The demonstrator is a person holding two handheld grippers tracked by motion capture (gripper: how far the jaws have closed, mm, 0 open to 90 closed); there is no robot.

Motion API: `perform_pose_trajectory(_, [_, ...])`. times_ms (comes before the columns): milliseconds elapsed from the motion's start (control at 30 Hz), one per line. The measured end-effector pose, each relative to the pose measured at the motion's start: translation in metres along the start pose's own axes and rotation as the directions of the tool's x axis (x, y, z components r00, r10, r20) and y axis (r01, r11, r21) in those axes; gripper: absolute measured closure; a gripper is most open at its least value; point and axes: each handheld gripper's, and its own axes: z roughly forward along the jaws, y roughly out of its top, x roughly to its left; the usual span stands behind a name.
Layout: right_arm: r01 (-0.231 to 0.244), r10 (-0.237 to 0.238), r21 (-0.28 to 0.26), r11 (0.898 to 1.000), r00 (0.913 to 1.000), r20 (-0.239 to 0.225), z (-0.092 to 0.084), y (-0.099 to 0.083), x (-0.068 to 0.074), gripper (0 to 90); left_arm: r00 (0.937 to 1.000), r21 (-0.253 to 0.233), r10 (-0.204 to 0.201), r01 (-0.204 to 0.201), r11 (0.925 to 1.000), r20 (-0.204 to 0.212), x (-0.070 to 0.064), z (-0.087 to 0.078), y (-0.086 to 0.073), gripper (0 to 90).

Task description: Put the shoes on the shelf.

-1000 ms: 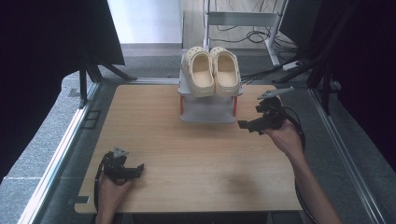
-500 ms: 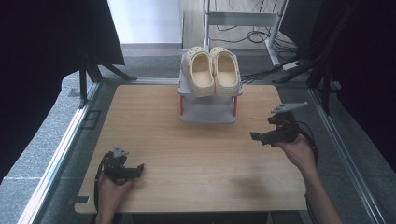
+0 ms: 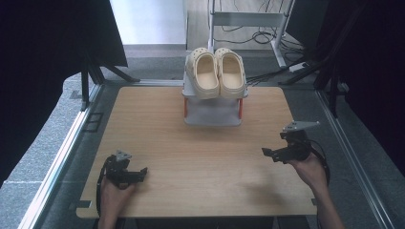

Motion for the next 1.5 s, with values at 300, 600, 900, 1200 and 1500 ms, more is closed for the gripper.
perform_pose_trajectory(300, [0.018,-0.018,0.017,1.000,0.9998,-0.002,0.022,-0.023,0.013,0.4,1.0000,-0.003,-0.002,0.002,1.0000,0.000,0.000,0.000,0.000,0.0])
perform_pose_trajectory(600, [0.016,-0.017,0.025,1.000,0.9999,0.003,0.044,-0.041,0.025,0.5,1.0000,-0.002,-0.002,0.002,1.0000,0.000,0.000,0.000,0.000,0.0])
perform_pose_trajectory(900, [0.006,-0.006,0.052,0.999,1.0000,0.001,0.065,-0.064,0.031,0.5,1.0000,-0.002,-0.002,0.002,1.0000,0.000,0.000,0.000,0.000,0.0])
perform_pose_trajectory(1200, [-0.003,0.004,0.082,0.997,0.9999,-0.011,0.082,-0.084,0.036,0.0,1.0000,-0.003,-0.002,0.002,1.0000,0.000,0.000,0.000,0.000,0.0])
perform_pose_trajectory(1500, [0.011,-0.013,0.049,0.999,0.9996,0.023,0.083,-0.089,0.040,0.0,1.0000,-0.002,-0.002,0.002,1.0000,0.000,0.000,0.000,0.000,0.0])
